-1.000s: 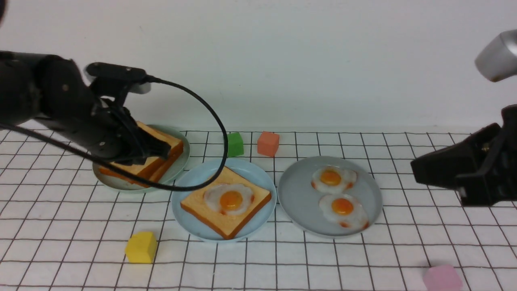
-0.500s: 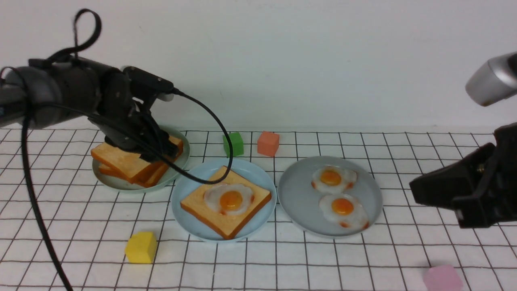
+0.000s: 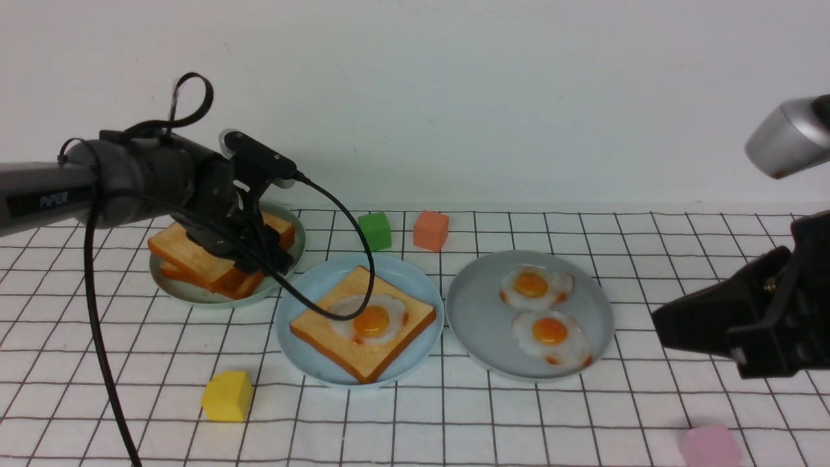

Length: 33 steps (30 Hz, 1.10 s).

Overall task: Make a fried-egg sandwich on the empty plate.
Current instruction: Use the left arm to grab a slice of bread, then use the left arm to place a slice of bread on the fried egg in the middle

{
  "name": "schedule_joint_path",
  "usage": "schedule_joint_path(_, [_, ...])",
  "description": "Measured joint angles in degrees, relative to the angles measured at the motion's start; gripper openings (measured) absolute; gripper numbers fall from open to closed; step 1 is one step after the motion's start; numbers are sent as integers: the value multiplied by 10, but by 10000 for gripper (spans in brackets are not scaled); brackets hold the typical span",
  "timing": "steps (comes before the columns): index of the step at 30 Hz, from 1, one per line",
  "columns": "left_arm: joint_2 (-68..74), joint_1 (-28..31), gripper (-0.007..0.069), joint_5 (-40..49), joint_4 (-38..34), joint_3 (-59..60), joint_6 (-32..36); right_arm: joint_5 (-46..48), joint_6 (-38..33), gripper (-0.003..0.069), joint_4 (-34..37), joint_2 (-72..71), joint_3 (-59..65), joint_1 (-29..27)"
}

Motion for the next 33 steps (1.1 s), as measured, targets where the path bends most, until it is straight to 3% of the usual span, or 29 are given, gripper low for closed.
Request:
schedule_joint_path(4, [2,0,237,3,-1,-2,0,4,1,64,5,0,0,0])
schedule_joint_path(13, [-12,0,206,12,-9,-2,0,7,1,72,5,0,0,0])
schedule_joint_path(16, [-37,0,81,19,-19,1,0,8,1,77,5,0,0,0])
schedule_joint_path(18, [-53,0,41,22,-23,1,-1,8,1,78,5,0,0,0])
schedule_joint_path(27, [-114,-5,36,60,-37,2,-2,8,1,85,3,0,0,0])
schedule_joint_path(33, [-161,-87,36,114,-66,3,-11,9,1,88,-22,-16,0,0])
